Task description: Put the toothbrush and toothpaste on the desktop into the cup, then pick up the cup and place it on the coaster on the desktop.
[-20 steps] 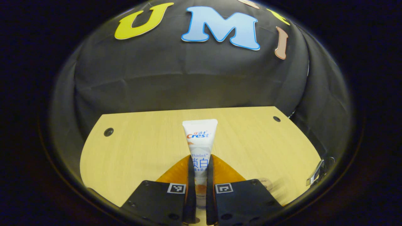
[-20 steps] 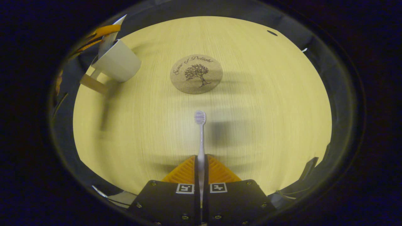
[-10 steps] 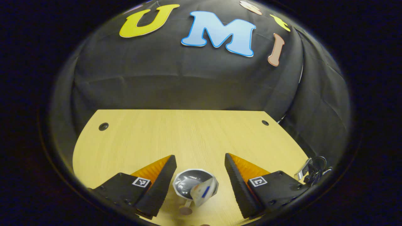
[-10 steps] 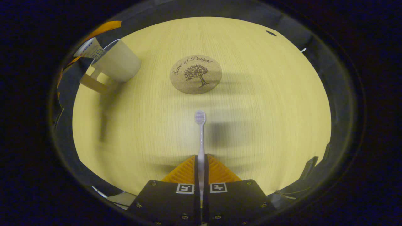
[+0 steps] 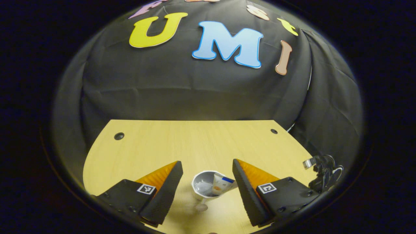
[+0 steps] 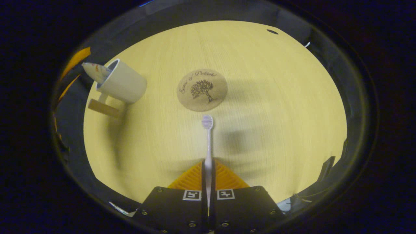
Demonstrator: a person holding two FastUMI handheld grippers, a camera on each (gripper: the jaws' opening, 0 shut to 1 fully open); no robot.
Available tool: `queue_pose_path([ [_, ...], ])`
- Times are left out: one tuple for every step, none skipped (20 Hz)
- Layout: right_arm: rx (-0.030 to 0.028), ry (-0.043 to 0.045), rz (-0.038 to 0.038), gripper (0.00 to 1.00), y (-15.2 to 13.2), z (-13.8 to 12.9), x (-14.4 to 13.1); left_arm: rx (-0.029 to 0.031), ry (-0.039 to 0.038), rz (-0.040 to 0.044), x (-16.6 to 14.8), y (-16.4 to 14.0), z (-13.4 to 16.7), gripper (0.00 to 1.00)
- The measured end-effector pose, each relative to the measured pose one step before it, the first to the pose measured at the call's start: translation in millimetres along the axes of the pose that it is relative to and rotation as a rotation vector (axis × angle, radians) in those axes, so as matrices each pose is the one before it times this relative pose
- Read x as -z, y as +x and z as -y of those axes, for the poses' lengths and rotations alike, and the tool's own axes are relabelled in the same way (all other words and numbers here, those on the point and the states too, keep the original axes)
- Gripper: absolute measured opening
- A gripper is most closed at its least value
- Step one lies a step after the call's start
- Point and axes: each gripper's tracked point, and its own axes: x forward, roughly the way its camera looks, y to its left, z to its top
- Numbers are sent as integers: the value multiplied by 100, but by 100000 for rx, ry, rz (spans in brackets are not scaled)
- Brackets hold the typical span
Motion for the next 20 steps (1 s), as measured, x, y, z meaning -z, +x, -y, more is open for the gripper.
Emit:
queue_pose_path([
  [-885, -132, 4194, 3, -903, -481, -1848, -822, -979, 696, -143, -403, -292, 99],
  [-731, -415, 4478, 3, -859, -712, -2022, -1079, -874, 764, -158, -354, -389, 98],
  [-654, -692, 4229, 3, -622, -764, -1869, -1256, -703, 710, -108, -234, -345, 98],
  [-1000, -573, 4087, 3, -532, -779, -2000, -1454, -649, 612, -89, -489, -294, 98],
  [-1088, -661, 3994, 3, -399, -863, -1790, -1265, -710, 87, -10, -229, -494, 98],
  [-1221, -859, 4016, 3, -170, -1078, -1878, -1368, -618, 201, -74, -366, -522, 95],
  [-1397, -1127, 3868, 3, -170, -1157, -1631, -1348, -535, 296, -112, -326, -489, 95],
  [-1558, -969, 3993, 3, -215, -1100, -1429, -1500, -624, 279, 33, -312, -459, 95],
  [-1978, -703, 3802, 3, 136, -1278, -1483, -1400, -610, 215, -111, -572, -630, 95],
  [-1564, -572, 3680, 3, 237, -1065, -1444, -1708, -620, 75, -55, -367, -708, 98],
  [-982, -507, 3182, 3, 84, -551, -1435, -1692, -547, 45, 0, -596, -687, 95],
  [-149, -193, 2942, 2, 479, -604, -1248, -1761, -519, 135, -28, -515, -725, 95],
  [44, 67, 2877, 2, 432, -547, -1530, -1841, -702, 131, -31, -458, -682, 98],
  [-246, 385, 2835, 3, 589, -692, -1292, -2079, -746, 183, -80, -370, -687, 98],
  [-93, 593, 2565, 3, 494, -584, -1053, -1941, -681, 322, -69, -361, -674, 98],
  [-36, 800, 2549, 3, 403, -566, -1124, -1934, -651, 276, -104, -283, -718, 98],
  [-184, 879, 2172, 3, 512, -600, -935, -1851, -625, 341, -85, -340, -693, 95],
  [-578, 639, 1702, 3, 572, -676, -463, -1771, -636, 215, -117, -241, -597, 95],
  [-647, 470, 1456, 2, 429, -781, -381, -1755, -625, 142, -4, -328, -671, 98],
  [-1646, 589, 852, 3, 441, -855, -300, -1507, -599, 268, -83, -350, -562, 98],
])
